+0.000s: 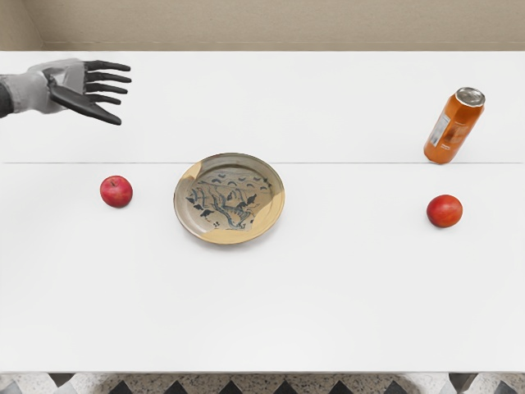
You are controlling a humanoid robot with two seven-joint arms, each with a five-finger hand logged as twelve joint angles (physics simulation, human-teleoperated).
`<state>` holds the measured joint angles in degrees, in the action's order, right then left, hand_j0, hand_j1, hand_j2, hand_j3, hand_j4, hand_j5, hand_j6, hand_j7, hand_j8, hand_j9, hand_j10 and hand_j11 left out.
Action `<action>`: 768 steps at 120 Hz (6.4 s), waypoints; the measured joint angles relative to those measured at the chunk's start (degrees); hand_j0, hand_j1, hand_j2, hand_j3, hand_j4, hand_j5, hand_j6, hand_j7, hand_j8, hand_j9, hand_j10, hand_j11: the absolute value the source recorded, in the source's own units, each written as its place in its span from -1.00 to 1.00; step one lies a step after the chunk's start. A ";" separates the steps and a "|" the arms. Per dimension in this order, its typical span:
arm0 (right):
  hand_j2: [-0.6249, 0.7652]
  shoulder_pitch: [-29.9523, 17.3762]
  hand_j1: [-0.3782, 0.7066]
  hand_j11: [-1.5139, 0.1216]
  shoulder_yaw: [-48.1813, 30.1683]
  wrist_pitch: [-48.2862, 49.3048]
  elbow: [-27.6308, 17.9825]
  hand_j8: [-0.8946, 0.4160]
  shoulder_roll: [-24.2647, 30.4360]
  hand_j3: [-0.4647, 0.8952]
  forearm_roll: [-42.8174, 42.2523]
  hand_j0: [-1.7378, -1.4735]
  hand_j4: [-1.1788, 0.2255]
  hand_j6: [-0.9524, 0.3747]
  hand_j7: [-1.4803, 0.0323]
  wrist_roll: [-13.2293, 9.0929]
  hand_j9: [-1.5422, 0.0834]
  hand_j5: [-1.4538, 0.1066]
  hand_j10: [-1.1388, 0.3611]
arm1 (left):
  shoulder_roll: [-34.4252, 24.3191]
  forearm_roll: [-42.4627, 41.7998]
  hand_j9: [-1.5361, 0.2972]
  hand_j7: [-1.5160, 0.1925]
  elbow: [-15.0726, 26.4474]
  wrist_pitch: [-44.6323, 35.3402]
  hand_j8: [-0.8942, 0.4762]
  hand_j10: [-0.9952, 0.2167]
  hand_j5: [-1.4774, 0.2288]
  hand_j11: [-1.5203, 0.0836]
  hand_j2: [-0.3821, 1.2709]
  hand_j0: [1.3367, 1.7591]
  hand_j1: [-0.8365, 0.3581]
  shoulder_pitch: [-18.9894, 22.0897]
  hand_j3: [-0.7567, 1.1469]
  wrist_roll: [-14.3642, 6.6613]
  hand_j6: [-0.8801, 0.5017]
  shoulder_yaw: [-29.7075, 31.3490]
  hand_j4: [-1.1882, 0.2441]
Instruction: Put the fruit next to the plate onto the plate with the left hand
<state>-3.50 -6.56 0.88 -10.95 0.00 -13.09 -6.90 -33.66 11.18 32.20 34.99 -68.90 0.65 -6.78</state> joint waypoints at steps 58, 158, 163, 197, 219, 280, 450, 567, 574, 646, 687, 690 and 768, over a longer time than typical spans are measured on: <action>-0.11 -0.15 -0.87 0.80 0.05 0.00 -0.02 0.31 0.00 -0.32 -0.01 -0.40 0.63 0.39 0.90 -0.13 0.84 0.81 0.47 | 0.35 24.84 0.33 0.40 4.62 0.01 -0.06 0.23 0.36 0.50 -0.48 0.52 0.49 -7.24 -0.21 -3.24 -0.09 2.60 0.31; -0.11 -0.14 -0.87 0.80 0.05 0.00 -0.04 0.31 0.00 -0.32 -0.01 -0.40 0.63 0.39 0.90 -0.13 0.84 0.81 0.47 | -4.50 40.32 0.33 0.40 39.59 -32.08 -0.06 0.23 0.35 0.49 -0.48 0.52 0.49 -19.25 -0.20 -7.55 -0.09 38.03 0.31; -0.11 -0.14 -0.87 0.80 0.05 0.00 -0.04 0.31 0.00 -0.32 -0.01 -0.40 0.63 0.39 0.90 -0.13 0.84 0.81 0.47 | -3.78 40.11 0.32 0.40 40.12 -33.94 -0.06 0.23 0.35 0.49 -0.48 0.52 0.49 -19.25 -0.20 -7.54 -0.09 39.42 0.31; -0.11 -0.12 -0.87 0.80 0.05 0.00 -0.04 0.31 0.00 -0.32 -0.01 -0.40 0.63 0.39 0.90 -0.13 0.84 0.81 0.47 | 1.23 36.97 0.32 0.39 39.18 -40.40 -0.06 0.23 0.35 0.49 -0.48 0.52 0.49 -19.08 -0.20 -7.50 -0.09 44.95 0.31; -0.11 -0.12 -0.87 0.80 0.05 0.00 -0.04 0.31 0.00 -0.32 -0.01 -0.40 0.63 0.39 0.90 -0.13 0.84 0.81 0.47 | 2.88 35.47 0.29 0.36 36.67 -41.43 -0.09 0.20 0.32 0.46 -0.47 0.52 0.45 -18.43 -0.20 -7.42 -0.12 47.26 0.28; -0.11 -0.15 -0.87 0.80 0.05 0.00 -0.03 0.31 0.00 -0.32 -0.01 -0.40 0.63 0.39 0.90 -0.13 0.84 0.81 0.47 | 5.94 34.31 0.22 0.23 33.43 -41.77 -0.17 0.11 0.24 0.37 -0.45 0.52 0.33 -17.05 -0.20 -6.93 -0.16 48.65 0.20; -0.11 -0.13 -0.87 0.80 0.05 0.00 -0.03 0.31 0.00 -0.32 -0.01 -0.40 0.63 0.39 0.90 -0.13 0.84 0.81 0.47 | 3.88 33.79 -0.54 -0.52 39.61 -51.40 -0.03 -0.35 -0.56 -0.51 -0.04 0.46 -0.36 -16.85 -0.20 -6.80 0.05 51.23 0.14; -0.11 -0.14 -0.87 0.80 0.05 0.00 -0.03 0.32 0.00 -0.32 -0.01 -0.40 0.63 0.39 0.90 -0.13 0.84 0.81 0.48 | -2.27 29.34 -0.61 -0.62 48.03 -44.82 -0.14 -0.42 -0.76 -0.59 0.18 0.47 -0.24 -30.04 -0.20 -6.80 -0.11 51.69 -0.20; -0.11 -0.13 -0.87 0.80 0.05 0.00 -0.02 0.32 0.00 -0.32 -0.01 -0.40 0.63 0.39 0.90 -0.13 0.84 0.81 0.48 | -2.20 28.04 -0.61 -0.60 49.27 -43.84 -0.15 -0.44 -0.75 -0.59 0.17 0.47 -0.23 -31.90 -0.20 -6.80 -0.12 51.62 -0.20; -0.11 -0.16 -0.87 0.80 0.05 0.00 -0.04 0.32 0.00 -0.32 -0.01 -0.40 0.63 0.39 0.90 -0.13 0.84 0.81 0.48 | 10.17 20.01 -0.61 -0.64 52.81 -40.93 -0.19 -0.73 -0.76 -0.58 0.08 0.48 -0.12 -38.85 -0.20 -6.86 -0.14 50.05 -0.26; -0.11 -0.15 -0.87 0.80 0.05 0.00 -0.03 0.32 0.00 -0.32 -0.01 -0.40 0.63 0.39 0.90 -0.13 0.84 0.81 0.47 | 15.46 19.51 -0.60 -0.62 51.32 -41.59 -0.19 -0.77 -0.82 -0.57 0.20 0.49 -0.24 -37.01 -0.20 -7.04 -0.09 48.60 -0.23; -0.11 -0.15 -0.87 0.80 0.05 0.00 -0.03 0.32 0.00 -0.32 -0.01 -0.40 0.63 0.39 0.90 -0.13 0.84 0.81 0.47 | 15.61 19.20 -0.60 -0.62 51.08 -41.67 -0.19 -0.77 -0.81 -0.57 0.22 0.49 -0.23 -36.93 -0.20 -7.03 -0.13 48.41 -0.24; -0.11 -0.14 -0.87 0.80 0.05 0.00 -0.04 0.31 0.00 -0.32 -0.01 -0.40 0.63 0.39 0.90 -0.13 0.84 0.81 0.47 | 6.80 10.98 0.18 0.24 49.83 -38.73 -0.16 0.07 0.19 0.33 -0.39 0.52 0.33 -34.40 -0.20 -6.92 -0.17 43.28 0.19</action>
<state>-3.64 -6.50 0.88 -10.99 0.00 -13.10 -7.03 -26.86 22.16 82.03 -3.74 -103.30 -6.27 36.50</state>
